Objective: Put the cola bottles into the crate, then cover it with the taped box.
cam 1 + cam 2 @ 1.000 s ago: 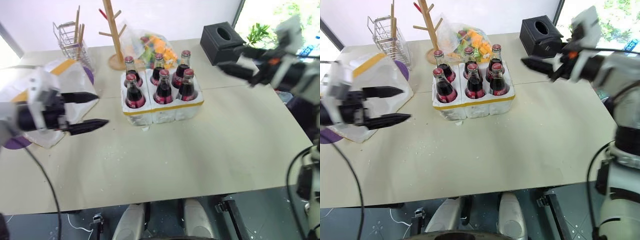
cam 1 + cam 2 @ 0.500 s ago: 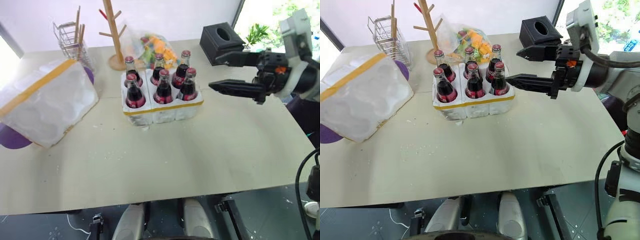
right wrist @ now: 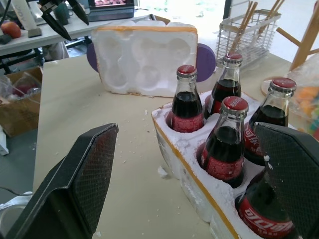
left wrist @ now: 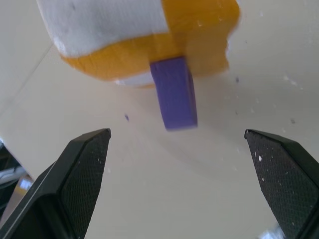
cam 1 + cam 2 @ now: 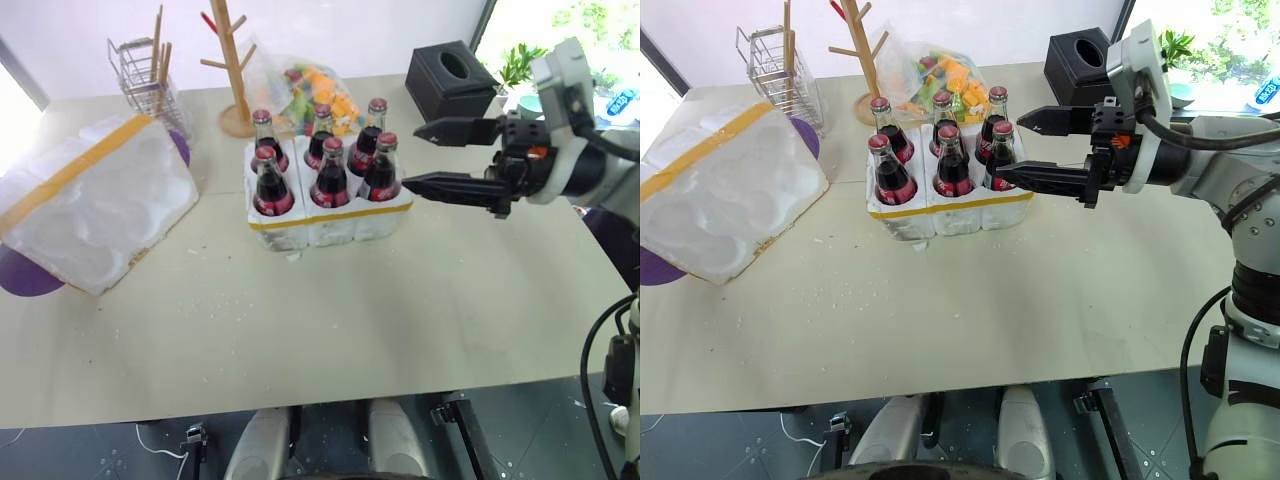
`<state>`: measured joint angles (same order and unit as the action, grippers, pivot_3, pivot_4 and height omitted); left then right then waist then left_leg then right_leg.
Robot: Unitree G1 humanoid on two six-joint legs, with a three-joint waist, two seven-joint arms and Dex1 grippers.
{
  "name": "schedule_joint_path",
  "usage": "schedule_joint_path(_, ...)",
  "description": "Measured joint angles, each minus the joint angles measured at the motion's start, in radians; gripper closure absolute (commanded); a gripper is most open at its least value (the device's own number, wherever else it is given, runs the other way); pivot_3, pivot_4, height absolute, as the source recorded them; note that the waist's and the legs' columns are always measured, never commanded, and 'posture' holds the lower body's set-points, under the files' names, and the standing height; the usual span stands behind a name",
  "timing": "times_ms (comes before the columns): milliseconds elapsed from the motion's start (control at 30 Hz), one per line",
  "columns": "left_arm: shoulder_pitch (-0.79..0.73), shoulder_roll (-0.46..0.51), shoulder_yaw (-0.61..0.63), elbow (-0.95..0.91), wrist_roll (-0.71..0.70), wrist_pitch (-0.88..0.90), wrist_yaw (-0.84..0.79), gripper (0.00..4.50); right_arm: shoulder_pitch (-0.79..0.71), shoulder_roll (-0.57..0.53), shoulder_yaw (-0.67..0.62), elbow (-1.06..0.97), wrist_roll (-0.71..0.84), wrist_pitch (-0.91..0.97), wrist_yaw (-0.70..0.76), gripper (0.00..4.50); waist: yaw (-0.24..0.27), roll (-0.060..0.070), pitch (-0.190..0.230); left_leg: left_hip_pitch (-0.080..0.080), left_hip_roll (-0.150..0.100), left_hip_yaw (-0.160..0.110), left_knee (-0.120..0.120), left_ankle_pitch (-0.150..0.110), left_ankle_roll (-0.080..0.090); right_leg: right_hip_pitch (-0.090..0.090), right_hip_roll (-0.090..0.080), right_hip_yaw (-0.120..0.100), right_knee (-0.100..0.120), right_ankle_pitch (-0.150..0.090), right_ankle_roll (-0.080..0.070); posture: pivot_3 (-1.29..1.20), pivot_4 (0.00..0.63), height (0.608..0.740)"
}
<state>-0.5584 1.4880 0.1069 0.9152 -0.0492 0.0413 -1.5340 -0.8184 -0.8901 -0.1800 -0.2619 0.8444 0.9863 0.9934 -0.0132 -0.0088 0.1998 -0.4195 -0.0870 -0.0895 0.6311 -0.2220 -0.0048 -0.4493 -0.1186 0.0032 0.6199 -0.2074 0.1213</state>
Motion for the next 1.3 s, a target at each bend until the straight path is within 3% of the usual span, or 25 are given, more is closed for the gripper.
schedule_joint_path(133, -0.247, -0.091, -0.159, 0.166, 0.157, -0.038, 0.004, 0.0, 0.025, -0.027, -0.032, -0.039, 0.032, 0.02, -0.024, 0.05, -0.001, -0.007, -0.001, 0.0, 0.0, 0.0, 0.007, 0.0, 0.0, 0.001, 0.0, 0.0, 0.006, 0.0, 0.001, 0.0, 0.15, 0.739)
schedule_joint_path(300, -0.371, -0.154, -0.24, 0.291, 0.259, -0.074, 0.028, 0.0, 0.038, -0.047, -0.069, -0.075, 0.079, 0.047, -0.052, 0.05, -0.005, -0.009, -0.001, 0.001, 0.001, 0.0, 0.011, -0.001, 0.001, 0.002, 0.0, 0.001, 0.008, 0.0, 0.001, 0.0, 0.15, 0.739)
schedule_joint_path(400, -0.394, -0.19, -0.25, 0.336, 0.28, -0.076, 0.038, 0.87, 0.042, -0.056, -0.082, -0.08, 0.09, 0.055, -0.072, 0.0, -0.003, -0.009, -0.001, 0.0, 0.001, -0.001, 0.012, -0.001, 0.002, 0.002, 0.0, 0.001, 0.008, 0.0, 0.001, 0.0, 0.15, 0.739)
schedule_joint_path(567, -0.425, -0.198, -0.25, 0.362, 0.288, -0.073, 0.031, 3.51, 0.064, -0.059, -0.085, -0.087, 0.116, 0.056, -0.096, 0.0, -0.002, -0.01, -0.001, 0.0, 0.001, -0.001, 0.014, -0.002, 0.002, 0.003, 0.0, 0.001, 0.008, 0.0, 0.001, 0.0, 0.15, 0.739)
schedule_joint_path(633, -0.425, -0.2, -0.25, 0.365, 0.29, -0.075, 0.04, 4.2, 0.064, -0.059, -0.09, -0.088, 0.122, 0.056, -0.107, 0.0, -0.002, -0.009, -0.001, 0.0, 0.001, -0.001, 0.014, -0.002, 0.002, 0.003, 0.0, 0.001, 0.008, 0.0, 0.001, 0.0, 0.15, 0.739)
schedule_joint_path(867, -0.425, -0.233, -0.186, 0.353, 0.253, -0.189, 0.214, 4.2, 0.12, -0.091, -0.101, -0.087, 0.121, 0.054, -0.106, 0.0, 0.003, -0.01, -0.001, -0.001, 0.001, -0.002, 0.015, -0.002, 0.002, 0.003, -0.001, 0.0, 0.008, 0.0, 0.001, 0.0, 0.15, 0.739)
schedule_joint_path(1067, -0.425, -0.279, -0.077, 0.186, 0.17, -0.308, 0.393, 4.2, 0.187, -0.115, -0.112, -0.087, 0.085, 0.03, -0.127, 0.0, 0.002, -0.011, -0.001, -0.001, 0.001, -0.002, 0.016, -0.002, 0.002, 0.003, -0.001, 0.001, 0.008, 0.0, 0.002, 0.0, 0.15, 0.739)
schedule_joint_path(1200, -0.421, -0.343, -0.037, -0.082, 0.128, -0.303, 0.513, 4.2, 0.204, -0.114, -0.125, -0.09, 0.085, 0.03, -0.15, 0.0, 0.003, -0.011, -0.002, -0.001, 0.0, -0.004, 0.016, -0.002, 0.002, 0.003, -0.001, 0.001, 0.007, 0.001, 0.002, 0.0, 0.15, 0.739)
schedule_joint_path(1300, -0.415, -0.45, -0.055, -0.421, 0.168, -0.209, 0.633, 4.2, 0.223, -0.099, -0.135, -0.091, 0.093, 0.031, -0.179, 0.0, 0.008, -0.011, -0.002, -0.002, -0.001, -0.004, 0.018, -0.002, 0.002, 0.004, -0.002, 0.002, 0.007, 0.002, 0.004, 0.0, 0.15, 0.739)
